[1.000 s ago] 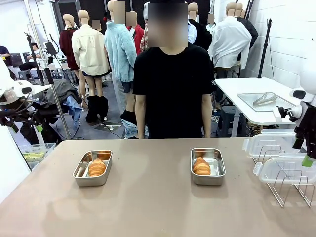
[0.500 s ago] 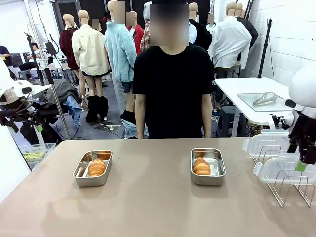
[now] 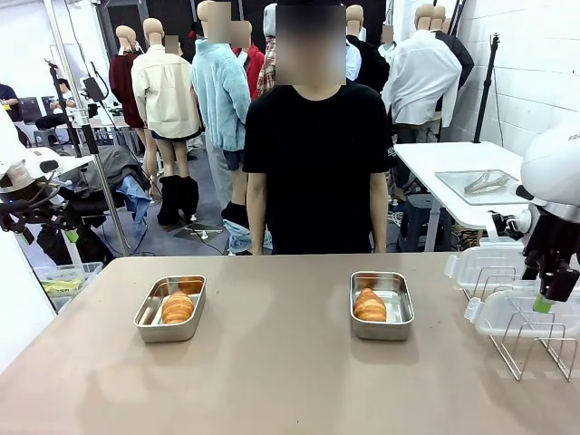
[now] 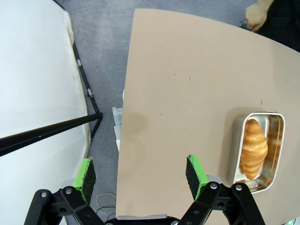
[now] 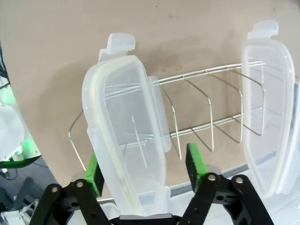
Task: Place the bread in airtight containers.
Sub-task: Pick up one Airtight Container lid and hand it to the human.
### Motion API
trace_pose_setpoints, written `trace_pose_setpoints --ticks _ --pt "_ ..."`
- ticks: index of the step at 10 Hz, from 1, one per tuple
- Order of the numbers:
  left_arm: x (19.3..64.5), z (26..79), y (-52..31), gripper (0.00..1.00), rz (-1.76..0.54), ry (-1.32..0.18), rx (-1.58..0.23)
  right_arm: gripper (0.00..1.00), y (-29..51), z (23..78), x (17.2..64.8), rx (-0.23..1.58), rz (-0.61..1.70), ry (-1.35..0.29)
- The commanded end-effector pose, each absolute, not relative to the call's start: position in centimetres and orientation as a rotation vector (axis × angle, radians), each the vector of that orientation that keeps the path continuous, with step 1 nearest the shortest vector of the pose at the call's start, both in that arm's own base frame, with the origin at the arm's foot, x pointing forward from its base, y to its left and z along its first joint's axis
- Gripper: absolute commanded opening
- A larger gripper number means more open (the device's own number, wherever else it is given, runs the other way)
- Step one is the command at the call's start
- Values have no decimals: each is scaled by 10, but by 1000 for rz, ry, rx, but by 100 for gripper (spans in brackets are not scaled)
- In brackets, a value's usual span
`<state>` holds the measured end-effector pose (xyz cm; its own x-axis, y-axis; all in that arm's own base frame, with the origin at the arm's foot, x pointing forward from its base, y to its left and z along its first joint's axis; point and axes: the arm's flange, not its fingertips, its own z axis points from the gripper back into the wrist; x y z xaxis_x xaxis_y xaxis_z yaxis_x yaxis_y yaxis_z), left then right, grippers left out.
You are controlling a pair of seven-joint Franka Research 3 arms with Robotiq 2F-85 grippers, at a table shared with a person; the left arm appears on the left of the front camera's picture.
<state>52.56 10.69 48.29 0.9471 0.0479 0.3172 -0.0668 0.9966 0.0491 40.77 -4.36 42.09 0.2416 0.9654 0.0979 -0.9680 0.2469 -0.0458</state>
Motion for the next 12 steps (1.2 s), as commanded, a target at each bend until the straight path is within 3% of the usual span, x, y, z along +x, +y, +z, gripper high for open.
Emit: trace_pose_setpoints --ticks 1,3,4,12 --pt "525 485 106 100 67 -322 77 46 -42 418 411 0 1312 -98" --pt "525 485 106 100 67 -322 77 7 -41 418 412 8 1315 -98" --pt "525 485 106 100 67 -322 77 0 -41 418 413 11 1315 -97" --pt "525 485 106 100 67 -322 77 0 -44 419 409 28 1321 -110"
